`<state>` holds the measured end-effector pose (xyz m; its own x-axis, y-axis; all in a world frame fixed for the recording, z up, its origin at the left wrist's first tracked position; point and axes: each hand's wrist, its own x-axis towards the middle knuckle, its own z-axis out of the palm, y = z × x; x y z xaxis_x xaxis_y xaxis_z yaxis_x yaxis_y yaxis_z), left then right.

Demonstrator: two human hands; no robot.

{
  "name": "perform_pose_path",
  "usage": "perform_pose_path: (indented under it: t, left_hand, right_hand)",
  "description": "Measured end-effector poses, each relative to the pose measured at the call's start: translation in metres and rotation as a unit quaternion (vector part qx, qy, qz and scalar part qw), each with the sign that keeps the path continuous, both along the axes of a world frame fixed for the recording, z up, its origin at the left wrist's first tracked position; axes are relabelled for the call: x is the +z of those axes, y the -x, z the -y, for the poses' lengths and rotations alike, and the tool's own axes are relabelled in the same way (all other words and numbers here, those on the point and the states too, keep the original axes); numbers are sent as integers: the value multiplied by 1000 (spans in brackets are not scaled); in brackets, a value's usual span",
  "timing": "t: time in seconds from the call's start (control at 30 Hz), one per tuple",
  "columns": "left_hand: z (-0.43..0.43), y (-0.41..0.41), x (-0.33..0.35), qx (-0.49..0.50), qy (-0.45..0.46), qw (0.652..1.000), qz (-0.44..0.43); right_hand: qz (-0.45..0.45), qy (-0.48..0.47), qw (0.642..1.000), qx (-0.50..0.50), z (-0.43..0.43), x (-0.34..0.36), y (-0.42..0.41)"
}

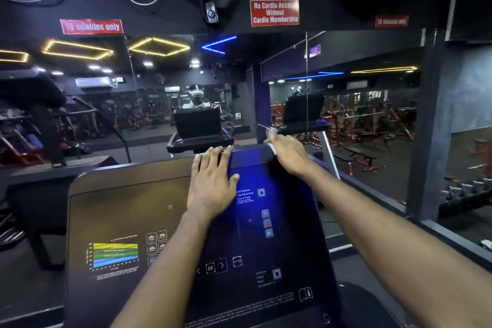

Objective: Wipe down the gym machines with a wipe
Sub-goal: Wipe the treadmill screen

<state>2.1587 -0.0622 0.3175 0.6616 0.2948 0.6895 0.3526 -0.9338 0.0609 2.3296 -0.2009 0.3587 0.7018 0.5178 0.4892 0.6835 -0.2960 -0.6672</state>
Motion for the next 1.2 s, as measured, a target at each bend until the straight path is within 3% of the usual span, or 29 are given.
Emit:
perform_pose_path:
  t: [0.07, 0.13, 0.33, 0.43, 0.5, 0.63, 0.7, 0.8, 0.87, 1.03, 1.2]
  left_hand:
    - [-3, 3, 0, -11, -2, 1000, -4]
    - [-8, 7, 1, -24, -2, 1000, -15]
    - [-12, 9, 4, -39, 12, 998, -37]
    - [-12, 9, 4, -42, 11, 998, -33]
    - [-13, 11, 6, -43, 10, 998, -44]
    - [-11, 12, 6, -43, 18, 997, -58]
    - [-10, 11, 5, -38, 17, 997, -63]
    - [-12, 14, 8, -36, 10, 996, -81]
    - [-15, 20, 11, -50, 0, 994, -92]
    - [-29, 40, 13, -13, -22, 998, -61]
    - [-64, 58, 20, 67, 20, 996, -51]
  right_hand:
    - [138, 65, 988, 15, -8, -7, 14]
    - [199, 81, 977, -1, -7, -13, 12]
    - [212, 118, 959, -149, -19, -9, 8]
    - [308, 99, 944, -59, -21, -24, 21]
    - [309, 103, 945, -25, -9, -25, 9]
    - [222, 97, 957, -159, 0, -22, -11]
    - [225, 107, 950, -186, -12, -23, 0]
    - [324, 97, 938, -75, -15, -25, 6]
    - [337, 114, 934, -34, -7, -19, -3]
    - [275, 128, 936, -180, -19, -20, 7]
    - [332, 107, 936, -54, -43, -18, 29]
